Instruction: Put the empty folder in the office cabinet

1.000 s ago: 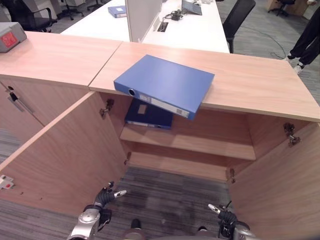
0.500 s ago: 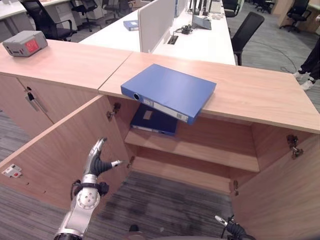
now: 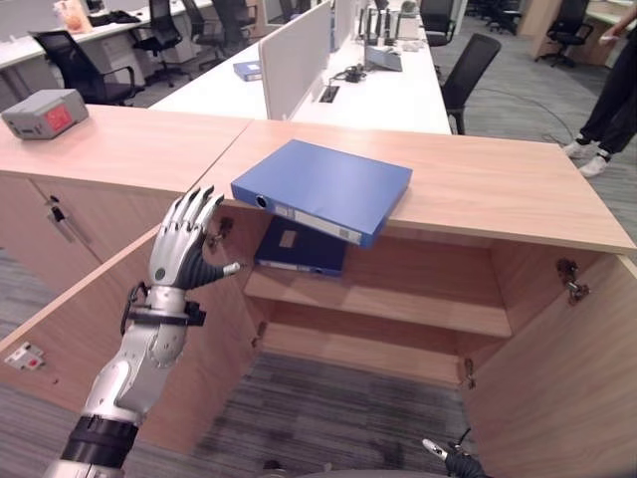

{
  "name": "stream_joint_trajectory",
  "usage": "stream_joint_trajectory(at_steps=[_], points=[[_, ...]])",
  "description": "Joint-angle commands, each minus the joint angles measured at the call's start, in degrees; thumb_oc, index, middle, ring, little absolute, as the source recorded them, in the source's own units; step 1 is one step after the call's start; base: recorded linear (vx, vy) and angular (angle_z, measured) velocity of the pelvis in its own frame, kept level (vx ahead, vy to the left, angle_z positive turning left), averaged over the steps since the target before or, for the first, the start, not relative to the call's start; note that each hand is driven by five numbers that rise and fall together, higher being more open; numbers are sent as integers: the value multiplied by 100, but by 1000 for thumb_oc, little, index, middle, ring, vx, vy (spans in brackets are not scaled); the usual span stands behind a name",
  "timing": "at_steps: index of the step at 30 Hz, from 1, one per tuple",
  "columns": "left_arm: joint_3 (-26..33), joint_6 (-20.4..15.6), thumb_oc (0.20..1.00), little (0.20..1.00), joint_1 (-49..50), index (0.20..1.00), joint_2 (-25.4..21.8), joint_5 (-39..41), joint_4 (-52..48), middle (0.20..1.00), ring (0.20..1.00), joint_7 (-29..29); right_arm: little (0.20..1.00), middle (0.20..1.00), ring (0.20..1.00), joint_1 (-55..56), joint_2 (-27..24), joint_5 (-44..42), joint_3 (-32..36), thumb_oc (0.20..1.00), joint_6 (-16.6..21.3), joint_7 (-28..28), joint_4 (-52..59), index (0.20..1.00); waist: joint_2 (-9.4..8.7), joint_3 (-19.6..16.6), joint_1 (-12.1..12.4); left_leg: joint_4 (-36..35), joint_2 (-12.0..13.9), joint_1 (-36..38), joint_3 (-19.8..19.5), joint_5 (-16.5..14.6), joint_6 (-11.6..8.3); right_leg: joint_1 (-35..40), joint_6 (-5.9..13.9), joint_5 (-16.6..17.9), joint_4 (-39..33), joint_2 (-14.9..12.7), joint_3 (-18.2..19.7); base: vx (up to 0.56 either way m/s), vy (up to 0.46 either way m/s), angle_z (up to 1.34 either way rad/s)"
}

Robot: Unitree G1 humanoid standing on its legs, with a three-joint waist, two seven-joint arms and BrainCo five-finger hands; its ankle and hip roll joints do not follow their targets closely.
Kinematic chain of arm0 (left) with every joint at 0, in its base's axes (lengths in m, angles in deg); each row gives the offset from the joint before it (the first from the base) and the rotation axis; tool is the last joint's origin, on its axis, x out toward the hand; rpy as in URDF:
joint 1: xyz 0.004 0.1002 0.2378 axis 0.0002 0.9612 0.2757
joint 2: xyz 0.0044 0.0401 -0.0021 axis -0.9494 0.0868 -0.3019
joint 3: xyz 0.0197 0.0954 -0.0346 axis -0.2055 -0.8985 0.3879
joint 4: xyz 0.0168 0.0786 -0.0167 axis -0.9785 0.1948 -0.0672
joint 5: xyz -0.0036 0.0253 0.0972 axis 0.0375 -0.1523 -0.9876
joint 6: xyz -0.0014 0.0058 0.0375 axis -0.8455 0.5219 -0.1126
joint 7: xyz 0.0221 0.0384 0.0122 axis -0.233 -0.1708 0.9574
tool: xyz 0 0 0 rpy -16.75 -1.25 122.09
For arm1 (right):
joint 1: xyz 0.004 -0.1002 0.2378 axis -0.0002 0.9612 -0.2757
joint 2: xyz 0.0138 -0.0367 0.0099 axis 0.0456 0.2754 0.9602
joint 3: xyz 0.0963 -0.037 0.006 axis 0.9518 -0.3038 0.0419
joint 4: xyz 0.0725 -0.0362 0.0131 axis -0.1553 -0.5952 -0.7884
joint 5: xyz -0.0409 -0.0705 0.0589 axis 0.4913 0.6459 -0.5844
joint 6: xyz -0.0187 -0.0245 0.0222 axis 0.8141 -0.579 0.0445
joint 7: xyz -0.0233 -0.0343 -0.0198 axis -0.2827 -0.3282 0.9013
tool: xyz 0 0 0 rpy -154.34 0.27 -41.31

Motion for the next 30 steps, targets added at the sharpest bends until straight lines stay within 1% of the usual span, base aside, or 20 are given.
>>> stream_joint_trajectory(at_steps=[1,2,3,5,8,11,12,13,14,15,17,19,24,30], points=[[-94,0,1000,1000,-838,1000,-190,-110,119,1000,1000,160,1000,1000,1000,-509,-1,99,-129,1000,181,-40,-114,1000,-36,276,-35,73,-205,299,350,-791,41,83,283,-579,201,-138,51,6,20,-6],[-321,15,1000,1000,-1137,1000,-238,-158,301,1000,1000,147,1000,1000,1000,-536,-43,102,-161,1000,176,-44,-135,1000,-21,259,-110,73,-207,309,370,-792,44,70,286,-580,215,-136,90,6,16,-4],[-346,14,1000,1000,-1171,1000,-238,-159,330,1000,1000,157,1000,1000,1000,-540,-39,102,-151,1000,176,-45,-136,1000,-24,264,-101,73,-207,309,370,-793,44,68,286,-581,217,-136,90,0,0,0],[-599,28,1000,1000,-1473,1000,-308,-199,513,1000,1000,107,1000,1000,1000,-560,-72,103,-179,1000,178,-50,-137,1000,-20,251,-149,73,-213,322,395,-803,47,54,296,-570,214,-130,119,4,7,-3],[-831,53,1000,1000,-1774,1000,-334,-184,704,1000,1000,57,1000,1000,1000,-587,-122,112,-143,1000,185,-6,-179,1000,-19,239,-217,73,-213,338,441,-810,54,28,311,-554,222,-136,153,0,23,-8],[-1134,118,1000,1000,-2185,1000,-232,-61,1099,1000,1000,69,1000,1000,1000,-651,-197,86,-91,1000,192,43,-170,1000,-41,241,-303,73,-225,353,498,-822,72,-28,336,-522,247,-148,218,2,22,-15],[-1159,117,1000,1000,-2218,1000,-227,-58,1128,1000,1000,80,1000,1000,1000,-654,-195,84,-81,1000,192,43,-170,1000,-43,245,-293,73,-225,351,499,-823,73,-31,337,-523,250,-149,220,-2,19,-10],[-1350,166,1000,1000,-2441,1000,-244,-77,1343,1000,1000,56,1000,1000,1000,-686,-228,70,-97,1000,191,53,-161,1000,-50,251,-341,73,-226,356,524,-825,81,-77,346,-512,277,-154,254,-6,12,-8],[-1376,164,1000,1000,-2475,1000,-239,-76,1373,1000,1000,69,1000,1000,1000,-690,-223,68,-87,1000,190,53,-161,1000,-54,254,-330,73,-227,353,525,-825,82,-83,347,-514,282,-156,256,-10,28,-8],[-1532,213,1000,1000,-2596,1000,-185,-92,1586,1000,1000,52,1000,1000,1000,-730,-245,54,-98,1000,202,75,-140,1000,-63,259,-361,73,-238,358,552,-832,94,-108,356,-509,302,-157,283,-5,18,-5],[-1557,210,1000,1000,-2627,1000,-176,-91,1618,1000,1000,67,1000,1000,1000,-732,-242,53,-89,1000,202,75,-140,1000,-64,263,-349,73,-239,357,555,-832,95,-112,356,-510,306,-158,287,-1,14,-6],[-1760,271,1000,1000,-2794,1000,-138,-145,1898,1000,1000,42,1000,1000,1000,-772,-253,23,-87,1000,213,88,-125,1000,-73,274,-390,73,-253,365,583,-841,111,-140,366,-498,323,-161,328,6,25,-13],[-2034,367,1000,1000,-3013,1000,-150,-288,2247,1000,1000,-24,1000,1000,1000,-784,-281,29,-113,1000,220,91,-98,1000,-79,297,-463,73,-270,366,646,-855,134,-216,391,-466,356,-191,373,2,27,-4],[-2233,432,1000,1000,-3222,1000,-107,-346,2541,1000,1000,-45,1000,1000,1000,-777,-288,43,-97,1000,194,96,-198,1000,-99,306,-519,73,-287,372,707,-872,151,-263,410,-440,361,-201,421,0,6,0]])
